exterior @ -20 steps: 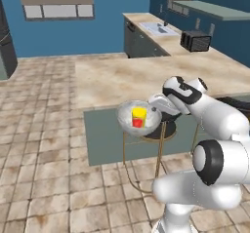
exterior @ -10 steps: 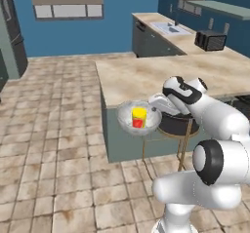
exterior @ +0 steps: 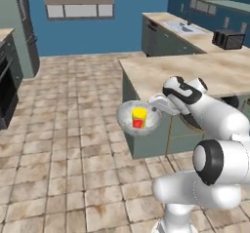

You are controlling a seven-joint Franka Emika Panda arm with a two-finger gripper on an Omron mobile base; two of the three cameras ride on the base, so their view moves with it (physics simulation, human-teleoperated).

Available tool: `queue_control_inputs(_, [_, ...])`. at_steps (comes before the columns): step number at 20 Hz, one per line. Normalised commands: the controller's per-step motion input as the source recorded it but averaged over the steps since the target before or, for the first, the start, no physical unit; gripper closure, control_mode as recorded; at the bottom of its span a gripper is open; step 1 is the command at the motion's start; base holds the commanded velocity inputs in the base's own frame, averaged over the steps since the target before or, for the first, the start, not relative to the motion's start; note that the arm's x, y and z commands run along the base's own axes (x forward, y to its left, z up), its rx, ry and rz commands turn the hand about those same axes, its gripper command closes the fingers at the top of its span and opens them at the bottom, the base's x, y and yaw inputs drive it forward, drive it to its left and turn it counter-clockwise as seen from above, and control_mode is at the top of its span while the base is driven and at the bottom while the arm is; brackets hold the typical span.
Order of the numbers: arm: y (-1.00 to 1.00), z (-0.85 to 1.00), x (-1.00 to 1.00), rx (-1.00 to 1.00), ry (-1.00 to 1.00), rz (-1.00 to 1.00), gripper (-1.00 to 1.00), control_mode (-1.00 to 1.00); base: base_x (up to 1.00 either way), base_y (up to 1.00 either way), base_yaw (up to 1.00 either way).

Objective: Place the cup inside the bowl on the dining table and move the bowl to any counter.

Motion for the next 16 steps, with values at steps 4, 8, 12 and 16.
queue_control_inputs(4, [0.00, 0.00, 0.00, 0.00, 0.00, 0.00, 1.00, 1.00, 0.00, 0.93, -0.04])
queue_control_inputs(8, [0.00, 0.00, 0.00, 0.00, 0.00, 0.00, 1.00, 1.00, 0.00, 0.98, -0.05])
queue_control_inputs(12, [0.00, 0.00, 0.00, 0.00, 0.00, 0.00, 1.00, 1.00, 0.02, 0.59, -0.05])
queue_control_inputs(16, [0.00, 0.00, 0.00, 0.00, 0.00, 0.00, 1.00, 1.00, 0.25, 0.02, 0.00])
